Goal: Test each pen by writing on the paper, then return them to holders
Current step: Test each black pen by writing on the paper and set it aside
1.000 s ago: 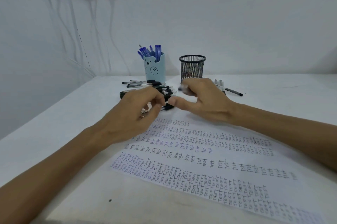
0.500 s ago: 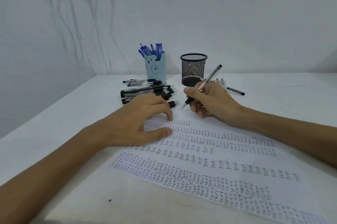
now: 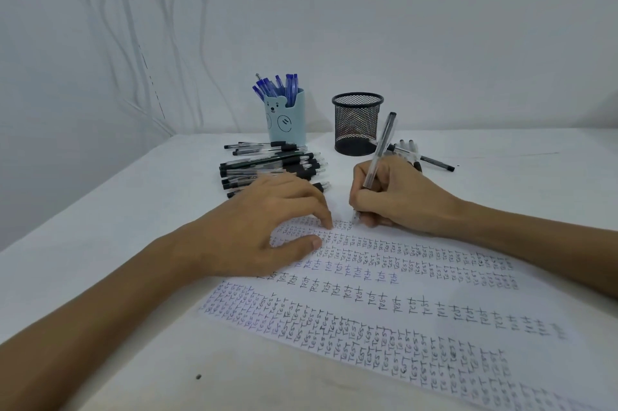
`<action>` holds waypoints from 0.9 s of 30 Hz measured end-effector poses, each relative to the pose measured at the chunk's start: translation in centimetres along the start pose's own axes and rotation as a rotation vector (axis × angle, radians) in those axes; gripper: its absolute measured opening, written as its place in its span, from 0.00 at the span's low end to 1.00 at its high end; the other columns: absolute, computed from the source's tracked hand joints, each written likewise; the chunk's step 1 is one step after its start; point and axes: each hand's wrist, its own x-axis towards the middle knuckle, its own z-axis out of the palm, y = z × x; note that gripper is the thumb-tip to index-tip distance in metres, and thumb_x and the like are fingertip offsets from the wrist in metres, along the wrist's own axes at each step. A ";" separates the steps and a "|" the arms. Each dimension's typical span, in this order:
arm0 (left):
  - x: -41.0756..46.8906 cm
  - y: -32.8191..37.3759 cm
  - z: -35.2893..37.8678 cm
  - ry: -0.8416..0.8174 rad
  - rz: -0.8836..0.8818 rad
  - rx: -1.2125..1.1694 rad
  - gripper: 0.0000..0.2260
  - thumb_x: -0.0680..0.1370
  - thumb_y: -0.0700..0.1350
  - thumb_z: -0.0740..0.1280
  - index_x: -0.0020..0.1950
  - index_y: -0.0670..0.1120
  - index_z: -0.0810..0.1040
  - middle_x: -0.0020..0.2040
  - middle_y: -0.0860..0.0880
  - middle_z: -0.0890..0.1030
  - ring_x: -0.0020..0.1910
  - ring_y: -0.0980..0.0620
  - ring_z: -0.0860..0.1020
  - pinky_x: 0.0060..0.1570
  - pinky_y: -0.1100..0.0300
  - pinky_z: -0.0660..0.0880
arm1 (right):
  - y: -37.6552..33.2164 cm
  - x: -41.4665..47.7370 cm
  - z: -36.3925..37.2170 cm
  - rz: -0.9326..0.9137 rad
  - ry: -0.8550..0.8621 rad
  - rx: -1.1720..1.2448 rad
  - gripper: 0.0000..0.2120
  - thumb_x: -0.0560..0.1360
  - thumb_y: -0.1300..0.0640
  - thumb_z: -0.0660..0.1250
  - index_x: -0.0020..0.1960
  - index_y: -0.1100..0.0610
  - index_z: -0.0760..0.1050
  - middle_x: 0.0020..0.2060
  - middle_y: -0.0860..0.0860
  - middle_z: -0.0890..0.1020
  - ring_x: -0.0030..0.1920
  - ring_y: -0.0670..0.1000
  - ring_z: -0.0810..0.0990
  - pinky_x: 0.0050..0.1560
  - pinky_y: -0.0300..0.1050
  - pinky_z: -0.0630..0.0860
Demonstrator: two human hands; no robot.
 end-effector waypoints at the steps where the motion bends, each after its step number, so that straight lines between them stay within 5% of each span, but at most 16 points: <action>1: 0.0 0.0 0.0 -0.010 0.008 -0.004 0.11 0.84 0.54 0.65 0.64 0.56 0.79 0.64 0.59 0.77 0.67 0.57 0.74 0.66 0.49 0.69 | 0.0 0.0 0.0 -0.008 0.000 -0.015 0.06 0.75 0.66 0.68 0.38 0.63 0.76 0.27 0.58 0.81 0.25 0.49 0.73 0.29 0.37 0.70; 6: -0.1 0.1 -0.1 -0.037 0.004 -0.044 0.12 0.85 0.52 0.64 0.66 0.55 0.79 0.64 0.58 0.77 0.66 0.57 0.74 0.66 0.52 0.70 | 0.3 0.2 0.0 -0.037 -0.031 -0.029 0.06 0.72 0.60 0.69 0.36 0.57 0.77 0.27 0.55 0.80 0.30 0.54 0.74 0.35 0.46 0.72; 27: 0.0 0.3 -0.3 -0.054 -0.014 -0.084 0.11 0.85 0.52 0.64 0.65 0.54 0.80 0.63 0.57 0.77 0.65 0.57 0.75 0.64 0.53 0.72 | 0.0 0.1 -0.1 -0.044 -0.056 -0.048 0.07 0.76 0.67 0.68 0.38 0.63 0.75 0.26 0.52 0.78 0.29 0.49 0.74 0.34 0.38 0.71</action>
